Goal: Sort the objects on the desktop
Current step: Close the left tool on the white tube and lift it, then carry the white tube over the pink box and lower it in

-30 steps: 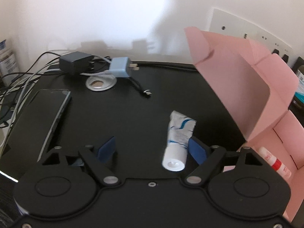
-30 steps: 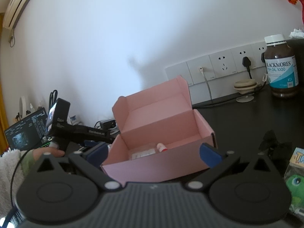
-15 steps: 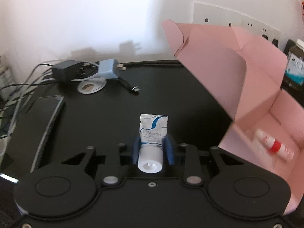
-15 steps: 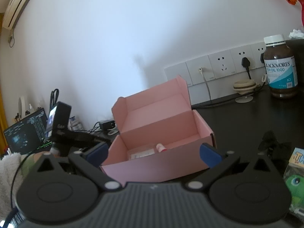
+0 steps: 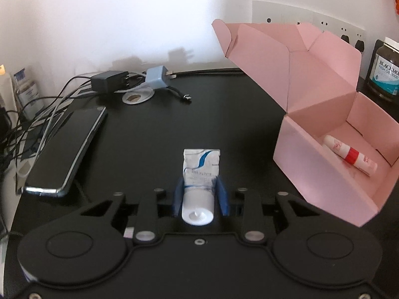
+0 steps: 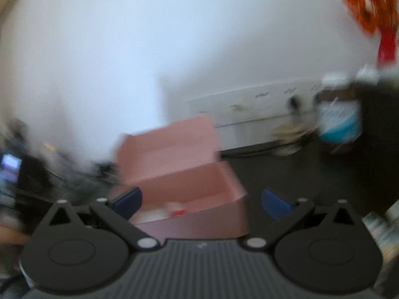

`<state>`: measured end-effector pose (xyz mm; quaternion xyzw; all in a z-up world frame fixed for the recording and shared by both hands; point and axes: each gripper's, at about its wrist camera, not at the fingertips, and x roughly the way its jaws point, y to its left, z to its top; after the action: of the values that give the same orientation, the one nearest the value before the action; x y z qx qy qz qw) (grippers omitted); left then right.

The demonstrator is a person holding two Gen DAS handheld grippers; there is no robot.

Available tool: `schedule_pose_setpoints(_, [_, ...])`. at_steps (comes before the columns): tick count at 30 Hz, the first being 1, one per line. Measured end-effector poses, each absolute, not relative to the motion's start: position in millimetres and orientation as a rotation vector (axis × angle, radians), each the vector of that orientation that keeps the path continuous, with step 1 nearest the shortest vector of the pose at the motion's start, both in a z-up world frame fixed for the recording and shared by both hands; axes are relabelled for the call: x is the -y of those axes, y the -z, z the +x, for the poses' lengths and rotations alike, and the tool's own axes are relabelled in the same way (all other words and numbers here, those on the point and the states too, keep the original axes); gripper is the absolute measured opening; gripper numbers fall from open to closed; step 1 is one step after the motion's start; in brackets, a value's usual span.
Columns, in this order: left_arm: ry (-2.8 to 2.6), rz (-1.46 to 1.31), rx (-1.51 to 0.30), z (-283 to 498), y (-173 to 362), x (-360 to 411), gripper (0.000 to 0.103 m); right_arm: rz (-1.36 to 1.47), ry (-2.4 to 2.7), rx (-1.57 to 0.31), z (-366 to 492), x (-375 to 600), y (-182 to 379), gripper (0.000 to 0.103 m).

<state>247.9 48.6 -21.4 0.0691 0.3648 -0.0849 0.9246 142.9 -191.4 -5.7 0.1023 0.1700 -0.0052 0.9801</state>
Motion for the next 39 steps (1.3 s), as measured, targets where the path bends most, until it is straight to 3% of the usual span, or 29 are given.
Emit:
schedule_pose_setpoints(11, [0.138, 0.086, -0.748, 234, 21, -60, 0.032, 0.181, 0.097, -0.705, 225, 199, 14, 0.102])
schedule_pose_setpoints(25, [0.198, 0.037, -0.768, 246, 20, -55, 0.03, 0.234, 0.018, -0.802, 210, 179, 15, 0.102])
schedule_pose_setpoints(29, [0.188, 0.03, -0.768, 245, 19, -60, 0.03, 0.24, -0.003, -0.785, 204, 176, 13, 0.102])
schedule_pose_setpoints(31, [0.188, 0.038, -0.764, 244, 19, -61, 0.026, 0.25, 0.01, -0.702, 195, 181, 10, 0.102])
schedule_pose_setpoints(39, [0.178, 0.036, -0.731, 229, 21, -63, 0.025, 0.255, 0.042, -0.372, 138, 187, 19, 0.102])
